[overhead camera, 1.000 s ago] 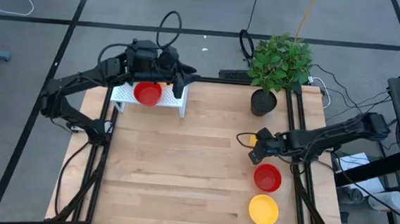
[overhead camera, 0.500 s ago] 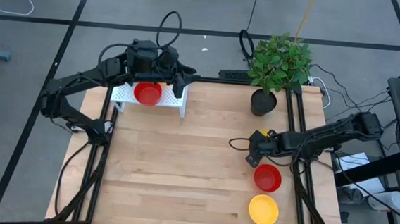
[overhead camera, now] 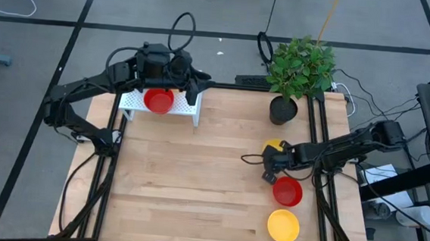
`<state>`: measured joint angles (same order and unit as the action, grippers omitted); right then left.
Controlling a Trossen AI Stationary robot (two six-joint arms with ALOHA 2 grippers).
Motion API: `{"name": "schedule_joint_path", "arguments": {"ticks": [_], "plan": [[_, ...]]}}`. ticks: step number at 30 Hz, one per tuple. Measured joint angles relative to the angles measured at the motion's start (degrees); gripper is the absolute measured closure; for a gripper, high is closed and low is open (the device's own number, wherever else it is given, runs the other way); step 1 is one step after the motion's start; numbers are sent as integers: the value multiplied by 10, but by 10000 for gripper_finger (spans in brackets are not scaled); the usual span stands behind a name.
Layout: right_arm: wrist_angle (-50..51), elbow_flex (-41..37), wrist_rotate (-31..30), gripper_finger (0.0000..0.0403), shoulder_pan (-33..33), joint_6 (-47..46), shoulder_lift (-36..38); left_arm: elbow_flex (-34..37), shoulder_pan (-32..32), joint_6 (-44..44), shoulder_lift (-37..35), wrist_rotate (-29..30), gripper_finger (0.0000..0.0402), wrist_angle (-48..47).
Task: Pick & Place Mini bowls
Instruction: Stack the yellow bowl on top of the yellow bowl on the shelf
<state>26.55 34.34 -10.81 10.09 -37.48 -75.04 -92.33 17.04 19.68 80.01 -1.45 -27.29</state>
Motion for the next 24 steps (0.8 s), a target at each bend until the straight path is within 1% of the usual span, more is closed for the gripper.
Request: {"name": "schedule_joint_path", "arguments": {"ticks": [2, 8, 10, 19, 21, 24], "plan": [[-25, 0, 12, 394, 0, 10, -3, 0, -2, 0, 0, 0, 243, -2], [-112, 1, 22, 399, -12, 32, -22, 0, -16, 0, 0, 0, 243, -25], [-133, 3, 38, 399, -22, 44, -32, 0, -23, 0, 0, 0, 243, -36], [-147, 83, 66, 401, -41, 113, -110, 0, -52, 2, 0, 0, 243, -47], [-156, 95, 70, 395, -43, 116, -127, 0, -60, 4, 0, 0, 243, -47], [-165, 103, 72, 375, -43, 116, -137, 0, -71, 4, 0, 0, 243, -47]]}}
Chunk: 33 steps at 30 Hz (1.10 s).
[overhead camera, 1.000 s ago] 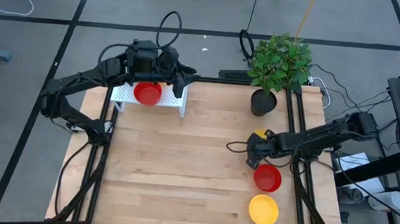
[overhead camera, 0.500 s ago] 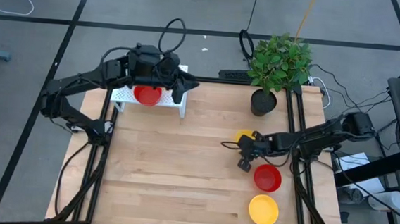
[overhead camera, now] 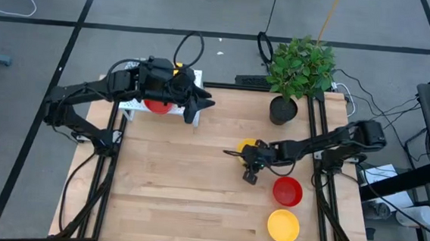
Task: Pick & Place Mini bowls
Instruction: Stack the yellow bowl on top of the yellow bowl on the shelf
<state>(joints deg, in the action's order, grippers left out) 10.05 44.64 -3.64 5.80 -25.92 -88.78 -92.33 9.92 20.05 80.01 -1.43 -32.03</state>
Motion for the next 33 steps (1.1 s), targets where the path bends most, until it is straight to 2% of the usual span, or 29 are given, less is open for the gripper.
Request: {"name": "schedule_joint_path", "arguments": {"ticks": [7, 12, 17, 24, 29, 33], "plan": [[-25, 0, 5, 287, -1, -2, 8, 0, -24, -3, 0, 0, 243, -50], [-12, 0, 12, 239, -1, -4, 68, 0, -45, -4, 7, 1, 243, -102], [15, 1, 9, 233, -1, -4, 176, 0, -71, -4, 46, 19, 243, -115], [80, 1, -11, 242, 14, -10, 310, 0, -98, -38, 142, 21, 243, -114], [155, 1, -25, 236, 38, -22, 357, 0, -111, -59, 210, 19, 242, -108], [221, 1, -22, 229, 60, -39, 367, 0, -118, -78, 251, 14, 242, -97]]}}
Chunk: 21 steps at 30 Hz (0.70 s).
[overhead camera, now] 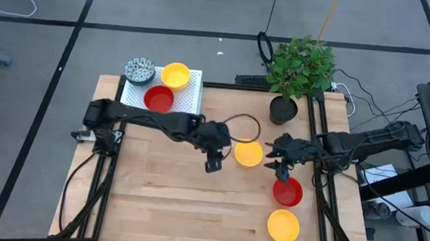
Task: Pick & Place Mini bowls
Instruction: Stack the yellow bowl on top of the yellow bowl on the shelf
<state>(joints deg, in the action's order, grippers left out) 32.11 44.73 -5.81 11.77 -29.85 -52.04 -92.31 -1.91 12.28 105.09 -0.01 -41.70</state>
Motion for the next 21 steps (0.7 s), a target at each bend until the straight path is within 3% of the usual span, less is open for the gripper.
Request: {"name": "schedule_joint_path", "arguments": {"ticks": [6, 13, 21], "plan": [[76, 0, 1, 225, 29, -23, 0, 0, -8, -65, 46, 0, 233, 35], [87, 0, 18, 224, 33, -24, 1, 0, -10, -217, 110, 15, 195, 177], [128, 0, 46, 226, 33, -24, 14, 0, -7, -235, 174, 15, 183, 228]]}}
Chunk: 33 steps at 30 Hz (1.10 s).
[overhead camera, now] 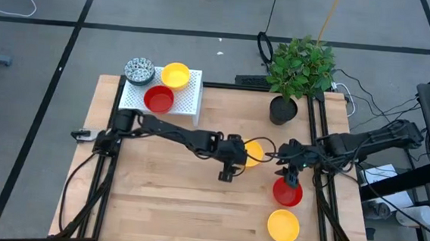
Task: Pick & Place Mini bowls
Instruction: Stack the yellow bowl on top of the yellow bowl on the shelf
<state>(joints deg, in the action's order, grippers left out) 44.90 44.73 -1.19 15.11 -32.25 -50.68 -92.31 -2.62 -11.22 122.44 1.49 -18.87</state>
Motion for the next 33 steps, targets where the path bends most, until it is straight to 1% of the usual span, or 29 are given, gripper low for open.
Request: {"name": "schedule_joint_path", "arguments": {"ticks": [5, 8, 10, 13, 15, 18, 19, 20, 23, 27, 29, 33], "plan": [[6, 0, 0, 225, 0, 0, 11, 0, 8, -5, 33, 6, 183, -3], [7, 0, 0, 226, 0, 1, 16, 0, 8, -4, 42, 32, 184, -8], [8, 0, -1, 228, 0, 0, 17, 0, 8, -5, 45, 50, 195, -11], [9, 0, -1, 231, 0, 0, 18, 0, 8, -4, 46, 63, 241, -20], [9, 0, -2, 232, 0, 0, 18, 0, 6, -4, 45, 65, 287, -21], [9, 0, -2, 232, 0, 0, 18, 0, 2, 5, 42, 66, 367, -22], [9, 0, -2, 232, 0, 0, 18, 0, 2, 16, 38, 65, 384, -23], [8, 0, -2, 232, 0, 0, 18, 0, 1, 28, 32, 63, 389, -30], [8, 0, -3, 232, 0, -1, 18, 0, -2, 49, 6, 62, 385, -20], [8, 0, -6, 232, 0, 0, 18, 0, 0, 54, -53, 79, 394, -20], [8, 0, -11, 232, 0, 1, 18, 0, 9, 58, -89, 96, 395, -25], [0, 0, -57, 232, 0, 6, 18, 0, 38, 41, -158, 161, 388, -28]]}}
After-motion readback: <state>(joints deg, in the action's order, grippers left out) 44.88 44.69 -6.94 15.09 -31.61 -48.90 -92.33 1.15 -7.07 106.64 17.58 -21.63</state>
